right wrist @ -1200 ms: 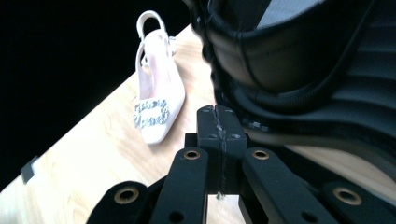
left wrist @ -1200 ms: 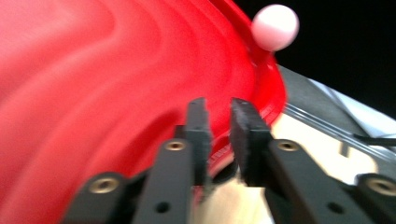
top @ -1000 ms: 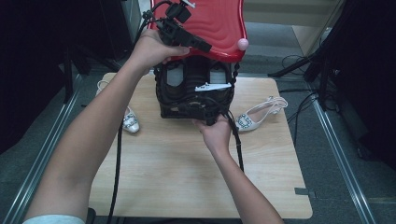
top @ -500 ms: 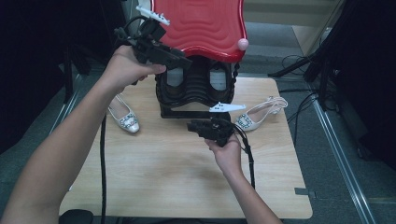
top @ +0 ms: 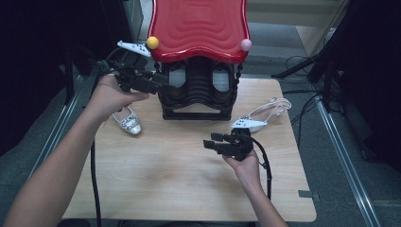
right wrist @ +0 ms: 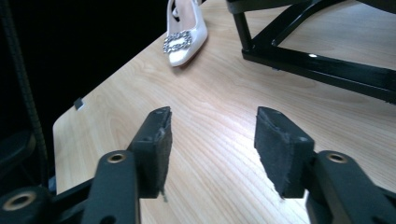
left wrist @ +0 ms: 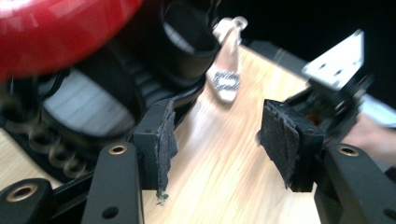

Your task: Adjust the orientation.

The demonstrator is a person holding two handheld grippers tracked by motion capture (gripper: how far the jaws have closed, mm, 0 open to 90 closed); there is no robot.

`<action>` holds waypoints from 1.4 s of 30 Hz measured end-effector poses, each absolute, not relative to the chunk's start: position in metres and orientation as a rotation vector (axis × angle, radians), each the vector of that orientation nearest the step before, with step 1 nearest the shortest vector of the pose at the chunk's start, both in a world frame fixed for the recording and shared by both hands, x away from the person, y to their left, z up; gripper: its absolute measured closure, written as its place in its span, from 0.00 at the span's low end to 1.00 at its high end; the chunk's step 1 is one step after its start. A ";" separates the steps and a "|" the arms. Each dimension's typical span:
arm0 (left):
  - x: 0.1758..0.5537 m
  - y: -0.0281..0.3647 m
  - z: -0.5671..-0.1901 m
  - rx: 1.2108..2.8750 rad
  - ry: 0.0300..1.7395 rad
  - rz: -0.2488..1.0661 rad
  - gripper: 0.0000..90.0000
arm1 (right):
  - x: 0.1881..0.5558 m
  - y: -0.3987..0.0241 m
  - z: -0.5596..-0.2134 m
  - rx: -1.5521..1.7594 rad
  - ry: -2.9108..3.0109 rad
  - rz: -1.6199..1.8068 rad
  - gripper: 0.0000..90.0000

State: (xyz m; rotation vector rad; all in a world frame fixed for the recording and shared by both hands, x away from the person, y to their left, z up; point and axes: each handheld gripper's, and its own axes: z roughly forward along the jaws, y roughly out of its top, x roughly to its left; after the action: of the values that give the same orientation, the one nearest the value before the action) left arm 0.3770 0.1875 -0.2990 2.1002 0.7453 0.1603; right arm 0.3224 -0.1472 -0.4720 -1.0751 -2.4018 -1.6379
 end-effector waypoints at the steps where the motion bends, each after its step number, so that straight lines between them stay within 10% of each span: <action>1: 0.371 0.190 -0.304 2.090 0.742 0.140 0.51 | 0.319 -0.149 -0.470 -1.054 -2.448 -1.622 0.48; 16: 0.343 0.212 -0.375 2.074 0.843 0.106 0.52 | 0.314 -0.172 -0.483 -1.166 -2.319 -1.610 0.36; 24: 0.340 0.223 -0.414 2.067 0.909 0.115 0.61 | 0.315 -0.191 -0.500 -1.338 -2.339 -1.541 0.60; 31: 0.338 0.230 -0.445 2.044 0.944 0.115 0.88 | 0.314 -0.190 -0.497 -1.324 -2.371 -1.548 0.78; 42: 0.357 0.240 -0.484 2.079 1.021 0.099 0.98 | 0.313 -0.184 -0.495 -1.297 -2.419 -1.539 0.71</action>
State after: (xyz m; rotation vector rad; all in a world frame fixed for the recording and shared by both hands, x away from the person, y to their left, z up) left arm 0.3571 0.2403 -0.4842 2.0787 1.0207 0.0994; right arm 0.3133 -0.1838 -0.4948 -1.2967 -2.4187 -1.5386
